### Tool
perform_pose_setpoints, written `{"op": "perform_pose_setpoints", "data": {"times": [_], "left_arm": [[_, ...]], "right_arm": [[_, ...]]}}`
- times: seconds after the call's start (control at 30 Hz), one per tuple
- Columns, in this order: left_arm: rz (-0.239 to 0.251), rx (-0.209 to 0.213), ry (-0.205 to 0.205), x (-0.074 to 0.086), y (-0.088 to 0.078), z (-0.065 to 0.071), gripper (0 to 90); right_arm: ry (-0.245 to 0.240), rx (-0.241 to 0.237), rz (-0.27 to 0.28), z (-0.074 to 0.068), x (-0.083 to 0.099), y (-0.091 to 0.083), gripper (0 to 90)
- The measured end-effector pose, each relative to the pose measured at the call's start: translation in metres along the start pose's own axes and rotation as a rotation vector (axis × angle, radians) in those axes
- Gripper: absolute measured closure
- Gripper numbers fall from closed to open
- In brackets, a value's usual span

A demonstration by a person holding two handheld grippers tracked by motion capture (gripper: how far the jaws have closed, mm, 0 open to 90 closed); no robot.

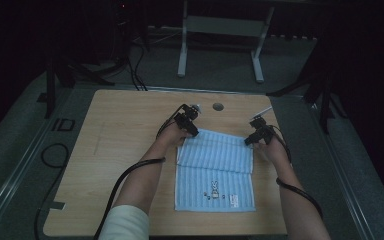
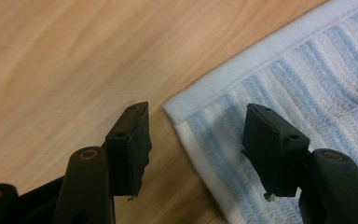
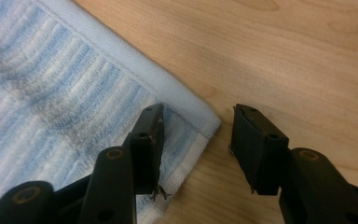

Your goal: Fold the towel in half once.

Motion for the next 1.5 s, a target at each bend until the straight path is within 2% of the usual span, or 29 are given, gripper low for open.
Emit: {"op": "perform_pose_setpoints", "data": {"times": [0.07, 0.1, 0.13, 0.17, 0.2, 0.23, 0.3, 0.43, 0.6, 0.63, 0.7, 0.73, 0.77, 0.83, 0.9, 0.93, 1.0, 1.07, 1.13, 1.17, 1.2, 1.23, 1.27, 1.3, 1.33, 1.37, 1.4, 1.47, 1.5], "left_arm": [[0.004, 0.006, 0.001, 0.000, 0.000, 0.002, 43.7], [0.008, 0.015, 0.005, 0.000, -0.001, 0.003, 46.9], [0.013, 0.033, 0.005, -0.001, -0.002, 0.006, 52.1], [0.020, 0.038, 0.022, 0.000, -0.002, 0.008, 58.9], [0.020, 0.038, 0.022, 0.000, -0.002, 0.008, 63.2], [0.027, 0.080, 0.031, 0.000, -0.003, 0.012, 72.2], [0.033, 0.077, 0.050, 0.001, -0.004, 0.013, 83.5], [0.070, 0.100, 0.055, -0.001, -0.014, 0.015, 87.2], [0.151, 0.113, 0.064, -0.011, -0.045, 0.014, 87.4], [0.160, 0.090, 0.065, -0.013, -0.051, 0.013, 87.3], [0.160, 0.090, 0.065, -0.013, -0.051, 0.013, 87.3], [0.194, 0.074, 0.058, -0.017, -0.070, 0.009, 87.3], [0.200, 0.076, 0.049, -0.017, -0.075, 0.007, 87.3], [0.223, 0.042, 0.051, -0.018, -0.087, 0.002, 87.3], [0.246, 0.041, 0.034, -0.019, -0.100, -0.004, 87.2], [0.271, 0.027, 0.027, -0.021, -0.108, -0.007, 87.2], [0.310, 0.028, 0.022, -0.024, -0.125, -0.011, 87.2], [0.360, -0.003, 0.037, -0.027, -0.145, -0.014, 87.2], [0.403, -0.015, 0.035, -0.030, -0.164, -0.017, 87.1], [0.436, -0.039, 0.036, -0.031, -0.176, -0.019, 87.1], [0.449, -0.047, 0.036, -0.032, -0.184, -0.020, 87.1], [0.461, -0.038, 0.033, -0.032, -0.192, -0.019, 87.1], [0.461, -0.038, 0.033, -0.032, -0.192, -0.019, 87.1], [0.502, -0.074, 0.040, -0.032, -0.208, -0.018, 87.1], [0.504, -0.060, 0.048, -0.031, -0.215, -0.016, 87.1], [0.508, -0.085, 0.052, -0.029, -0.219, -0.015, 87.0], [0.512, -0.129, 0.063, -0.026, -0.224, -0.014, 87.1], [0.523, -0.115, 0.069, -0.023, -0.227, -0.010, 87.0], [0.527, -0.143, 0.090, -0.012, -0.230, -0.004, 87.0]], "right_arm": [[-0.013, -0.005, -0.004, -0.002, -0.001, 0.000, 61.2], [-0.033, -0.009, -0.010, -0.005, -0.001, 0.000, 68.7], [-0.045, -0.014, -0.015, -0.007, -0.001, 0.000, 74.0], [-0.062, -0.016, -0.022, -0.010, -0.001, 0.000, 80.2], [-0.074, -0.007, -0.035, -0.012, -0.001, 0.000, 81.8], [-0.090, 0.019, -0.045, -0.013, -0.002, 0.000, 83.0], [-0.115, 0.038, -0.047, -0.016, -0.003, -0.002, 83.4], [-0.109, 0.032, -0.015, -0.016, -0.006, -0.011, 83.6], [-0.130, 0.046, 0.024, -0.018, -0.012, -0.028, 83.6], [-0.136, 0.046, 0.033, -0.019, -0.013, -0.032, 83.6], [-0.142, 0.047, 0.042, -0.020, -0.015, -0.036, 83.6], [-0.153, 0.057, 0.057, -0.021, -0.018, -0.046, 83.6], [-0.155, 0.057, 0.072, -0.021, -0.020, -0.050, 83.7], [-0.159, 0.059, 0.105, -0.022, -0.024, -0.061, 83.7], [-0.162, 0.060, 0.145, -0.023, -0.029, -0.074, 83.7], [-0.165, 0.057, 0.160, -0.024, -0.032, -0.081, 83.7], [-0.180, 0.063, 0.196, -0.026, -0.039, -0.095, 83.7], [-0.196, 0.070, 0.237, -0.029, -0.047, -0.111, 83.7], [-0.224, 0.087, 0.284, -0.034, -0.056, -0.130, 83.7], [-0.239, 0.093, 0.307, -0.037, -0.059, -0.139, 83.7], [-0.256, 0.104, 0.335, -0.040, -0.063, -0.150, 83.6], [-0.266, 0.108, 0.352, -0.043, -0.064, -0.156, 83.6], [-0.266, 0.108, 0.352, -0.043, -0.064, -0.156, 83.6], [-0.289, 0.121, 0.394, -0.049, -0.067, -0.172, 83.7], [-0.297, 0.126, 0.417, -0.052, -0.067, -0.180, 83.7], [-0.303, 0.125, 0.422, -0.055, -0.066, -0.185, 83.7], [-0.317, 0.126, 0.438, -0.059, -0.064, -0.190, 83.6], [-0.326, 0.127, 0.452, -0.063, -0.062, -0.194, 83.6], [-0.353, 0.123, 0.460, -0.071, -0.053, -0.198, 83.6]]}}
Point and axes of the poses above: each handheld gripper's, and its own axes: y roughly forward along the jaws, x roughly out of its underside, z roughly to its right, the point moved 7 cm from there along y, roughly forward along the jaws, and after that the axes turned 7 degrees about -x, right-handed, at the moved point
